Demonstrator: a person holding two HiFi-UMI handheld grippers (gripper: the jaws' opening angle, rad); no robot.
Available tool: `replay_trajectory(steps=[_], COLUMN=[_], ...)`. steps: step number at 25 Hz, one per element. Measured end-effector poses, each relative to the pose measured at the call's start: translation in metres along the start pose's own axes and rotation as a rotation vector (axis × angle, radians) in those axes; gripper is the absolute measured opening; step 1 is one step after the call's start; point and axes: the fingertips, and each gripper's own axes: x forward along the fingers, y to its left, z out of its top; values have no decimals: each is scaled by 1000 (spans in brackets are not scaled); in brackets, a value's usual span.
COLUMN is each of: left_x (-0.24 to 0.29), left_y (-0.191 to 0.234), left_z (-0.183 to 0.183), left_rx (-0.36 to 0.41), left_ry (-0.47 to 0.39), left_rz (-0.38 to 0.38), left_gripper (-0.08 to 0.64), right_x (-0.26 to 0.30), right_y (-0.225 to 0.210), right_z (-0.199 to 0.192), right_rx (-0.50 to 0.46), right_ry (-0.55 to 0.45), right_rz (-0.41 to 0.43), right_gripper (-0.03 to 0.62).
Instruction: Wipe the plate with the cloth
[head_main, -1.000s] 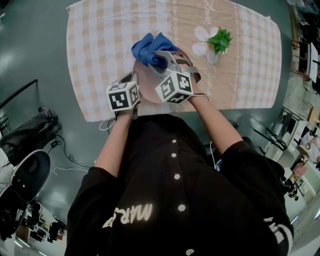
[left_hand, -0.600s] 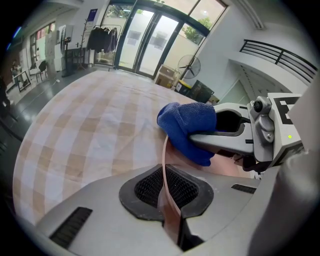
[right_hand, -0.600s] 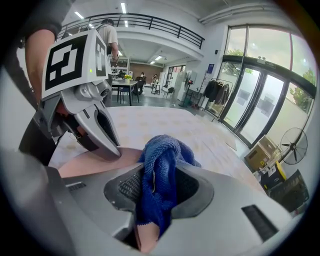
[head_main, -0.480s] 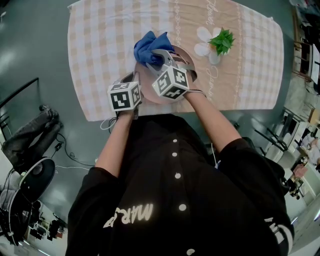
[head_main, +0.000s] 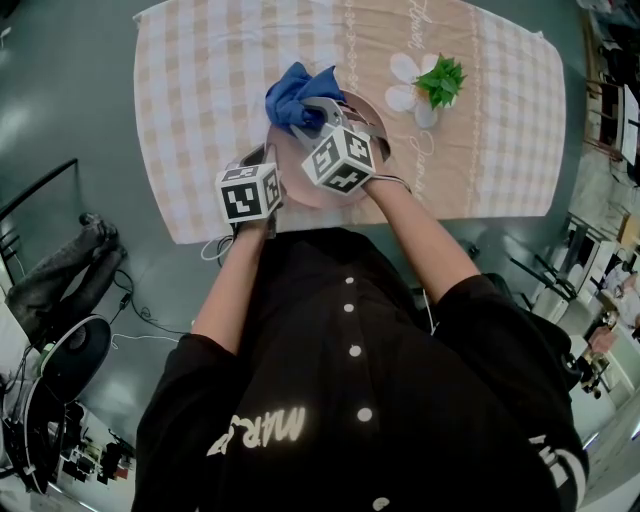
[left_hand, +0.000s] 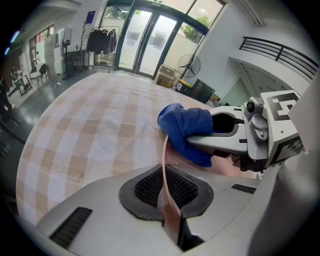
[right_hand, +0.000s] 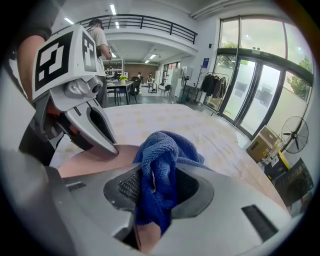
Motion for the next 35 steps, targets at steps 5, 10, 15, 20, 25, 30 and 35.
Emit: replay_trajectory(steps=[5,10,15,20,25,30,35], left_x=[0,0,0,0,-1,-2,-1], left_y=[2,3,4,3,3,2,3], left_z=[0,-1,-1,-1,-1,0,0], left_rx=[-64,-93,-104,-105,-103,-99,-101], left_ry=[-7,-15,-11,-16,-12,-10,-10], left_rz=[17,27,11,8,2,0,-1], left_gripper=[31,31,31,31,31,31,31], right_x=[0,-3,-7,-11,-16,-22,-26], right_y=[-1,-4,-9,-12,-16,-19,-21], right_z=[-3,-9,-16,-23,-30,-37,-44], right_rx=[-21,-5,14,16,12,-8,-49], right_ry=[38,55,81,90,108,133,159], right_rz=[1,1,-2,-6,-8,-15,-24], right_gripper=[125,124,126,126,126,126,126])
